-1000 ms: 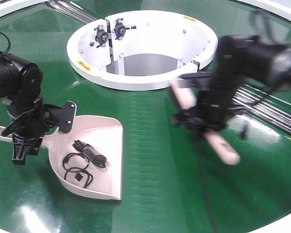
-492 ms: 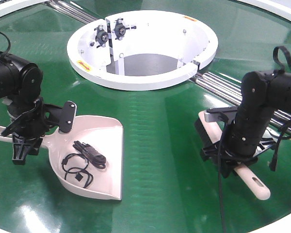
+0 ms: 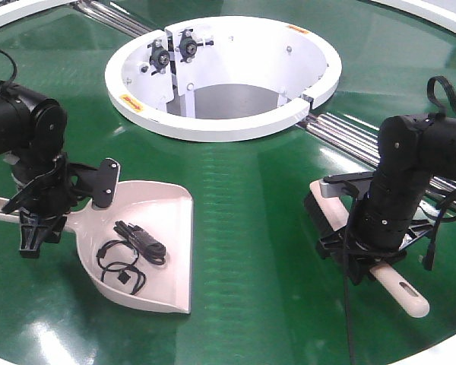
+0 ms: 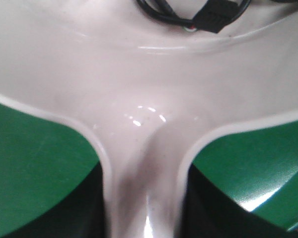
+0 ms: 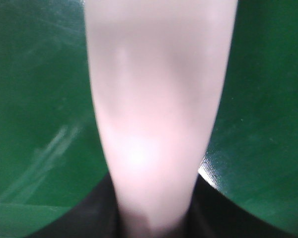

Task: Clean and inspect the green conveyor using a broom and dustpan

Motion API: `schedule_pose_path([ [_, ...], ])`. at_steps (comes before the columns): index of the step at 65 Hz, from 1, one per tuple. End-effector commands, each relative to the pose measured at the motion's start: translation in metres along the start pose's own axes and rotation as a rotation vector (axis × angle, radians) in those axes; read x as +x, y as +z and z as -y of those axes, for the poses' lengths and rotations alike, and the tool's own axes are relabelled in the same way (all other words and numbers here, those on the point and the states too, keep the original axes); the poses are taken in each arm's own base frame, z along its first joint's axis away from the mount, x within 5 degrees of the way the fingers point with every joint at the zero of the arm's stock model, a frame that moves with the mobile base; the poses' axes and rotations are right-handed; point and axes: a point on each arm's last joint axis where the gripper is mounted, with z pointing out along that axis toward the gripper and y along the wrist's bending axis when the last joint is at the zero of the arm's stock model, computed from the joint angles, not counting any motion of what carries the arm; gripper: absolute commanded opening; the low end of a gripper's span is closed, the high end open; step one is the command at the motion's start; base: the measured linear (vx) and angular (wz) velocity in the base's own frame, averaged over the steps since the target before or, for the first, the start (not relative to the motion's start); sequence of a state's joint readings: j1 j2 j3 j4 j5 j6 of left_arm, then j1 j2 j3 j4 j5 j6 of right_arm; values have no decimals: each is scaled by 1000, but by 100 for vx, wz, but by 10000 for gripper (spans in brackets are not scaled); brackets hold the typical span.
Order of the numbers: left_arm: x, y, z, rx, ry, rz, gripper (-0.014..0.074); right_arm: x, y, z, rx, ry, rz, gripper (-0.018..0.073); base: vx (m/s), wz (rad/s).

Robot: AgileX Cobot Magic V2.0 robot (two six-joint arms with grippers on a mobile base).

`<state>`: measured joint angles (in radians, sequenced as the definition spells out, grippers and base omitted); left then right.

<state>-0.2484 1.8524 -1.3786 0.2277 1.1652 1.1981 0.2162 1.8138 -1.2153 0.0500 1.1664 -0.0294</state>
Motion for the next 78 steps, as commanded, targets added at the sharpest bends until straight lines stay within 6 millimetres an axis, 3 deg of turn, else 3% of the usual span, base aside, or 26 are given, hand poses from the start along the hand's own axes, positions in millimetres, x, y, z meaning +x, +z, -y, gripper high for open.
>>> schedule_pose_path([
  [1,3,-23,-2,-79,-23,14,-6,5,-22,0,-3,-10,53,32,0,0],
  [28,3,-23,1,-54,-30,16,-5,5,-22,0,-2,-3,52,77,0,0],
  [44,0,-23,2,-36,-44,49,37,5,-22,0,-2,-15,52,228,0,0],
  [63,-1,-23,3,-27,-52,57,202,4,-22,0,-5,-27,59,433,0,0],
  [78,-2,-23,3,-20,-117,72,388,5,-22,0,-9,-42,54,482,0,0],
])
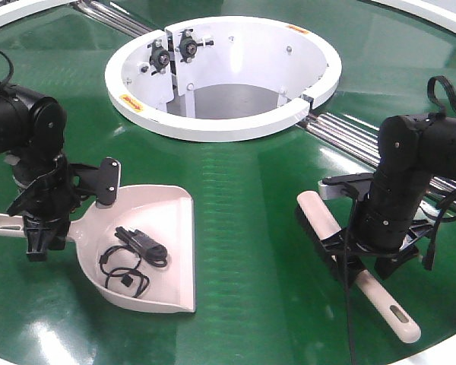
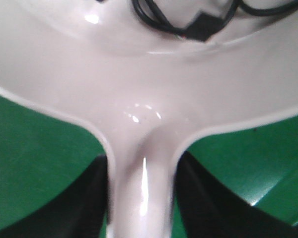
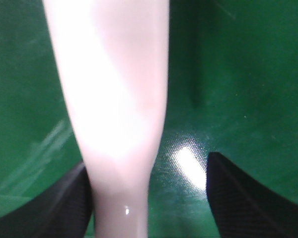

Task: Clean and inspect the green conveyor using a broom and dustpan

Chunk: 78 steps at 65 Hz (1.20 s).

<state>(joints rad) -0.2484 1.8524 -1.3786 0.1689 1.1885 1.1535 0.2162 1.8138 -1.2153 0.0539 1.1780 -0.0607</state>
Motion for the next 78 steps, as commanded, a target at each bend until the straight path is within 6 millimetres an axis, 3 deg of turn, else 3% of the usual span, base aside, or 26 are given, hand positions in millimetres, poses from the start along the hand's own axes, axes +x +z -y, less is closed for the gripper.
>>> schedule_pose_path([
  [1,1,-23,1,-61,-52,34,400,4,-22,0,-3,-13,65,482,0,0],
  [15,-4,-23,3,-32,-143,86,510,8,-33,-3,-13,-34,108,482,0,0],
  [26,-5,-26,8,8,-156,108,514,16,-53,-5,-19,-44,194,482,0,0],
  [35,-4,-40,15,12,-172,153,514,23,-72,-6,-14,-47,293,482,0,0],
  [46,1,-70,25,-67,-190,235,514,31,-96,-7,-3,-49,453,480,0,0],
  [58,7,-118,49,-160,-279,417,514,42,-129,-9,19,-65,681,472,0,0],
  [70,15,-165,72,-267,-448,645,512,66,-169,-11,48,-82,920,472,0,0],
  [78,28,-183,87,-340,-523,666,512,90,-194,-14,47,-82,1058,472,0,0],
])
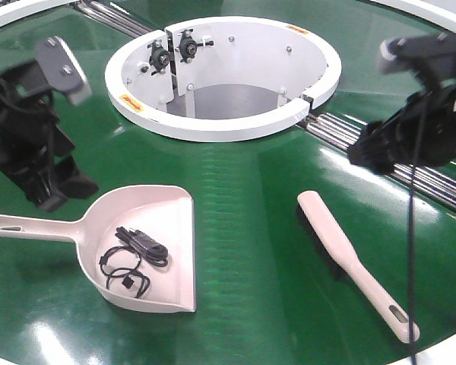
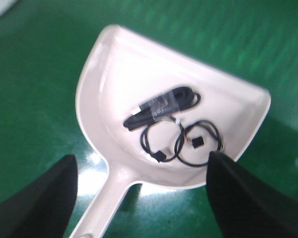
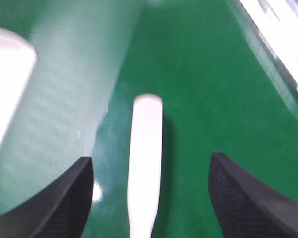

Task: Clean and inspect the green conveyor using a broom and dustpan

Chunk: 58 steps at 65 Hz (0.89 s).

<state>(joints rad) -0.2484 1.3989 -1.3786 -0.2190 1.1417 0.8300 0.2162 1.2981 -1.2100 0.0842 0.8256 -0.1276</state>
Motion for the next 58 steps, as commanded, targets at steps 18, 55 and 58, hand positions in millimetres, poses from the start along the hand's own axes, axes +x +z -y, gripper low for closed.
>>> schedule_pose_path([
  [18,12,-88,17,-281,-330,173,512,9,-100,-9,1,-54,422,472,0,0],
  [55,121,-58,105,-489,-476,655,512,150,-106,-16,71,-51,682,471,0,0],
  [58,134,-51,114,-499,-486,690,512,161,-105,-16,71,-52,688,471,0,0],
])
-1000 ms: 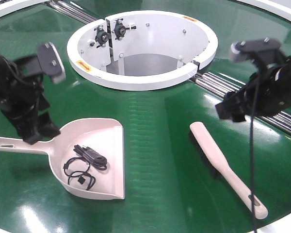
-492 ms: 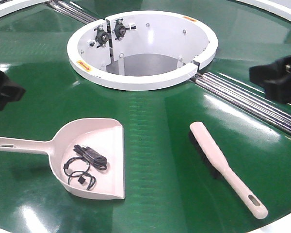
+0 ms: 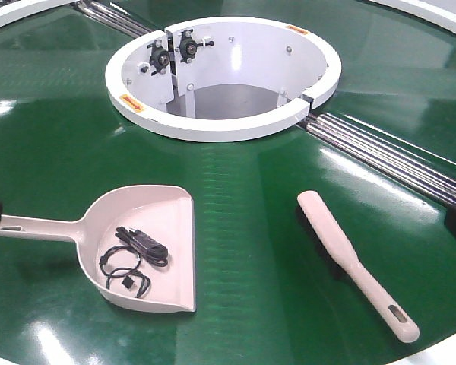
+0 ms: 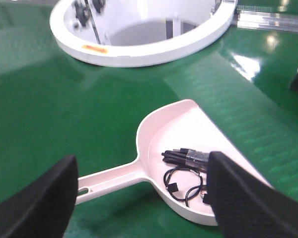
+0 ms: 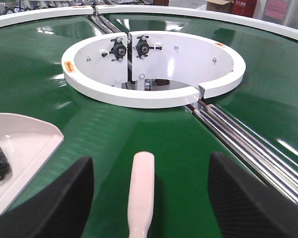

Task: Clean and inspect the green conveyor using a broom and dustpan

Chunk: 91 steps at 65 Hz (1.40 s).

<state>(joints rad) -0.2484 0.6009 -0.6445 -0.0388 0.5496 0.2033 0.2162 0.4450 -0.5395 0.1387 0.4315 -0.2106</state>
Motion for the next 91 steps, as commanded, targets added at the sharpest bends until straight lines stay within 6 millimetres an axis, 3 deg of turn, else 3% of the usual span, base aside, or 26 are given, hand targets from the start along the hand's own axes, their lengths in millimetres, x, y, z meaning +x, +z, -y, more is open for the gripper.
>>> schedule_pose_path([
  [1,18,-12,4,-25,-50,193,512,3,-11,0,24,-8,114,471,0,0],
  [6,44,-14,8,-28,-79,225,512,20,-15,-1,24,-8,114,471,0,0],
  [16,71,-14,12,-53,-87,365,512,49,-8,-3,30,7,103,471,0,0],
  [23,74,-13,12,-58,-87,390,512,58,-3,-2,40,9,119,471,0,0],
  [34,74,-13,12,-58,-87,389,484,51,-4,-1,60,7,209,443,0,0],
  [39,74,-13,12,-57,-87,388,440,47,-5,0,70,6,252,384,0,0],
  [44,75,-12,12,-56,-87,380,363,47,-5,0,72,4,263,263,0,0],
  [52,76,-12,12,-54,-86,364,105,47,-5,0,73,-1,260,-16,0,0],
  [56,76,-12,12,-53,-86,364,-10,46,-5,0,73,2,264,-12,0,0],
  [91,74,-12,12,-58,-85,386,-8,47,-5,0,72,4,261,-8,0,0],
])
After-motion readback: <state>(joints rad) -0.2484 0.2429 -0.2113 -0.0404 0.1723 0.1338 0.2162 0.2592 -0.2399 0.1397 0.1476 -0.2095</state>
